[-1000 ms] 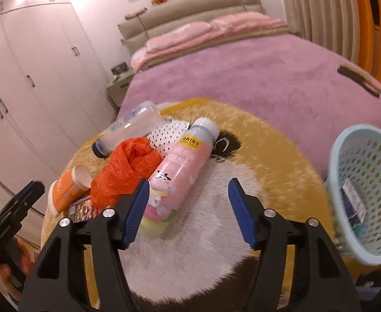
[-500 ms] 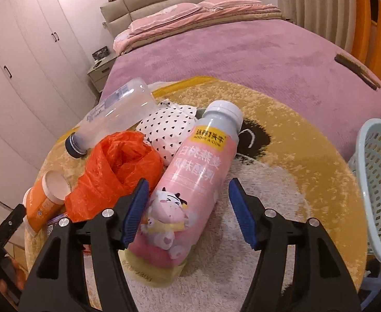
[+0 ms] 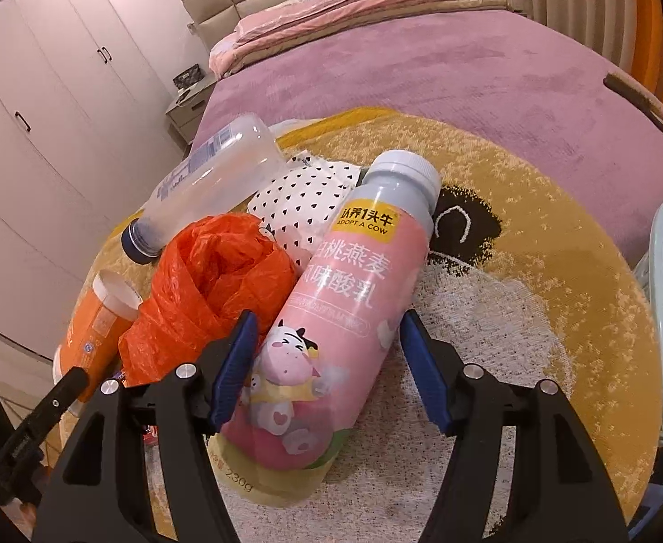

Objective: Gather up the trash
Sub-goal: 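Grasp the pink yogurt bottle with the right tool while the left tool grasps the orange paper cup, then lift the pink bottle and orange cup toward the wastebasket with both tools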

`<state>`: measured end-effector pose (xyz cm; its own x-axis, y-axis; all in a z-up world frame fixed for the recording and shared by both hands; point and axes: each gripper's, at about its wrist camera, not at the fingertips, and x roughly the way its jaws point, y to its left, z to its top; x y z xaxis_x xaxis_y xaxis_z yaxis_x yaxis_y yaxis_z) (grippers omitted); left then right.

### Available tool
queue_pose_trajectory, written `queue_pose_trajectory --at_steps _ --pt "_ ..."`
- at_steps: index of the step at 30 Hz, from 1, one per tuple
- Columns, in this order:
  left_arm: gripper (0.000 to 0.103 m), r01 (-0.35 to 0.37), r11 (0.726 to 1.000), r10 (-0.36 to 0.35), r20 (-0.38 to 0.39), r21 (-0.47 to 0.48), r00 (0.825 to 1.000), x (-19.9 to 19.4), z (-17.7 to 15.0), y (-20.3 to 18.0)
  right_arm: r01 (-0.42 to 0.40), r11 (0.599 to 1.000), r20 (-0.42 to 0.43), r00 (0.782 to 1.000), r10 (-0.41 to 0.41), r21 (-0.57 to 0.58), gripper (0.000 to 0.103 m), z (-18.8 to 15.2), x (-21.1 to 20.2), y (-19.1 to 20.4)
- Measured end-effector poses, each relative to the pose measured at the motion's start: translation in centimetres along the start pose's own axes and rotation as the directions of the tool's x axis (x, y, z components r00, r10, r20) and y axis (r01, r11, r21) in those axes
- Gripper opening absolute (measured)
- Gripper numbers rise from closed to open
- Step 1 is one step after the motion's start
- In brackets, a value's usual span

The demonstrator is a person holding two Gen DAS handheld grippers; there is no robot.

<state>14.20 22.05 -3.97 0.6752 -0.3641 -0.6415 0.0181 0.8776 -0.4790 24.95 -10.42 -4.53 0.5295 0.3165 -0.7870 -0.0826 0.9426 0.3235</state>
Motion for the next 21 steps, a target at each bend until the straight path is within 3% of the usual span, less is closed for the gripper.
queue_pose_trajectory --at_steps 3,4,12,21 --pt "0.004 0.016 1.0 -0.016 -0.002 0.007 1.0 0.2 -0.3 -1.0 0.0 0.999 -0.013 1.0 0.0 -0.037 0.059 -0.4 -0.4 0.3" --pt "0.003 0.013 1.0 -0.013 0.006 0.015 1.0 0.1 -0.5 -1.3 -0.001 0.999 -0.014 1.0 0.0 -0.053 0.058 -0.8 -0.6 0.3" --pt "0.002 0.003 0.997 -0.007 0.062 0.073 0.998 -1.7 -1.6 -3.7 0.001 0.984 -0.026 1.0 -0.005 -0.177 0.05 -3.7 -2.8 0.3" --pt "0.002 0.04 0.98 -0.062 0.104 0.196 0.993 -4.0 -2.6 -9.4 -0.038 0.989 -0.011 0.999 0.037 -0.144 0.048 -5.8 -6.2 -2.9"
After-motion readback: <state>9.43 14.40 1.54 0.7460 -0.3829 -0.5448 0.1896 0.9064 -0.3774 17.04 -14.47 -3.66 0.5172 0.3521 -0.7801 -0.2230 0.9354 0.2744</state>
